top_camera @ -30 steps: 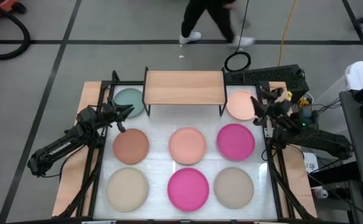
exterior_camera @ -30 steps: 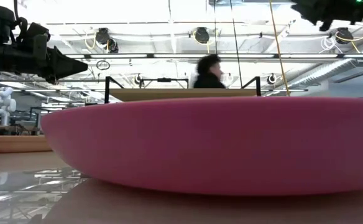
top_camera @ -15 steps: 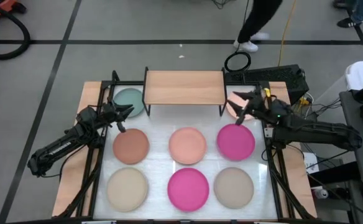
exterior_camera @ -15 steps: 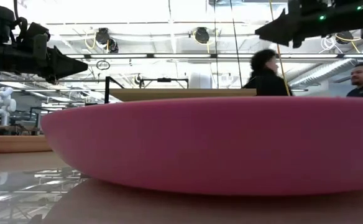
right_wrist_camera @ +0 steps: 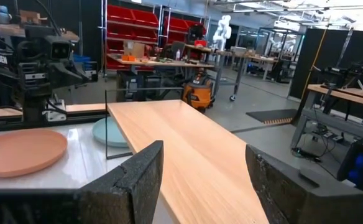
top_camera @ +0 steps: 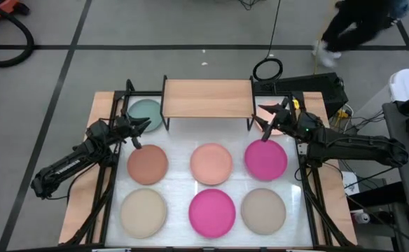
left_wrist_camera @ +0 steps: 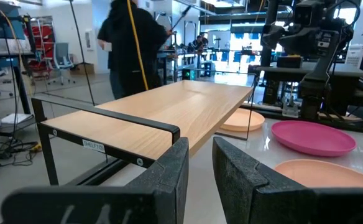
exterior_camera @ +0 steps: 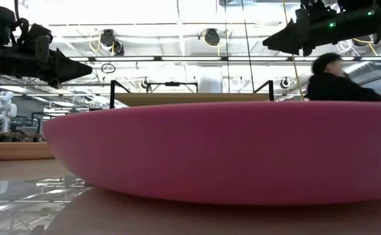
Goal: Place and stack plates onto a shelf
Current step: Put the top pink plate on the shelf
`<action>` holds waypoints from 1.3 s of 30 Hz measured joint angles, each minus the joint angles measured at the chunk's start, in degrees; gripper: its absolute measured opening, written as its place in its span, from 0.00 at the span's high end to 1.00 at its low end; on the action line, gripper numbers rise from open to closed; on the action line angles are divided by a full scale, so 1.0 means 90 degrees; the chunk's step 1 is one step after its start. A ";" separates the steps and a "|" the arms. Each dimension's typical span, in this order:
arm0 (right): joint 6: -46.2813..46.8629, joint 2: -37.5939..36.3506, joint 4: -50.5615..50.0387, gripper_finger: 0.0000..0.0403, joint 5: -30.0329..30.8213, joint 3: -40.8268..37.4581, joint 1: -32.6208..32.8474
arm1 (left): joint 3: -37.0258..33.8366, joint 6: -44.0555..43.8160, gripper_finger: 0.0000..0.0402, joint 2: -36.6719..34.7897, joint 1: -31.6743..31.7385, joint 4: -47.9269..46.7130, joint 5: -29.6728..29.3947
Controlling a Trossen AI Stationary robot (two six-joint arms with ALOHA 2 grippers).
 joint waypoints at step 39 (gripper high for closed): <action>0.1547 0.3308 -0.6988 0.48 -0.1486 0.2619 0.2562 | 0.0000 0.0000 0.81 0.0000 0.0002 0.0000 0.0000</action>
